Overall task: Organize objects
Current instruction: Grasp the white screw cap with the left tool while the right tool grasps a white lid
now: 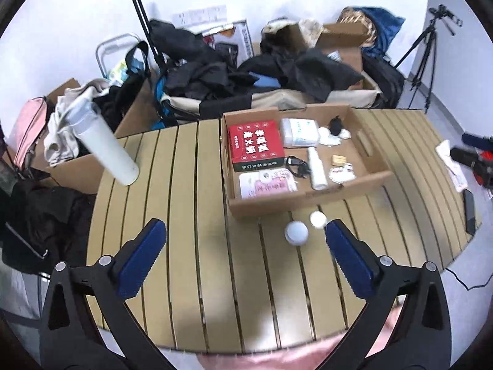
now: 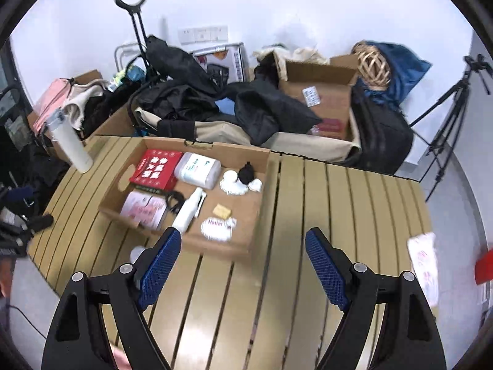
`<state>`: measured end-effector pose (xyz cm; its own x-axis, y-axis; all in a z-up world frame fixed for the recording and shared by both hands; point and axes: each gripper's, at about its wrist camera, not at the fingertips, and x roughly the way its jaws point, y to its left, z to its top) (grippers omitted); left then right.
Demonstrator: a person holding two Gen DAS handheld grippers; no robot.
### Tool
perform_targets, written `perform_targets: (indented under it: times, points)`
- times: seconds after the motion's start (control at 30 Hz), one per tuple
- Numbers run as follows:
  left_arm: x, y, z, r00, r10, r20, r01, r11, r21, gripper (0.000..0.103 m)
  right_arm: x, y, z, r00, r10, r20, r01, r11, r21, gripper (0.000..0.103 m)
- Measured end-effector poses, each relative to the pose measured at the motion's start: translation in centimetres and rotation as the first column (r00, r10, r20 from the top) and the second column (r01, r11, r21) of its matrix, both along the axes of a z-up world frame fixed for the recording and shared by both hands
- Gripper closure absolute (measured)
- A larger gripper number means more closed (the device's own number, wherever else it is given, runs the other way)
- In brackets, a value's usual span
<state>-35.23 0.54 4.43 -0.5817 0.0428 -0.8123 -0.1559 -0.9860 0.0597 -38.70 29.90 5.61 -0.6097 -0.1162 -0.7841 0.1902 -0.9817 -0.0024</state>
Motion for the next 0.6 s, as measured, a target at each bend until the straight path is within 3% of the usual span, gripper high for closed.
perform_targets:
  times: [0.27,0.37,0.43,0.53,0.6]
  points:
    - [11.5,0.1,-0.4,0.998,-0.024,-0.058,0.025,1.0,0.014,0.0,14.6,-0.1,-0.5,0.995,0.05,-0.091,-0.052,0.998,-0.019,0.017]
    - [16.8,0.6,-2.8,0.988,0.046,-0.151,-0.057,0.996,-0.072,0.0,19.2,-0.8,-2.1,0.988,0.087,-0.13,-0.09,0.996,-0.017,0.017]
    - [19.4,1.0,-4.7,0.985,0.04,-0.166,-0.056,0.995,-0.088,0.0,22.1,-1.5,-3.9,0.985,0.084,-0.15,-0.084,0.996,0.002,0.017]
    - [23.3,0.6,-7.1,0.989,0.011,-0.147,-0.007,1.0,0.029,0.0,26.3,-2.4,-6.7,0.985,0.08,-0.153,-0.082,0.997,-0.004,0.017]
    - [25.3,-0.1,-8.3,0.987,0.031,-0.161,-0.014,0.994,0.105,0.0,28.2,-3.0,-8.1,0.985,0.088,-0.149,-0.097,0.994,-0.056,0.017]
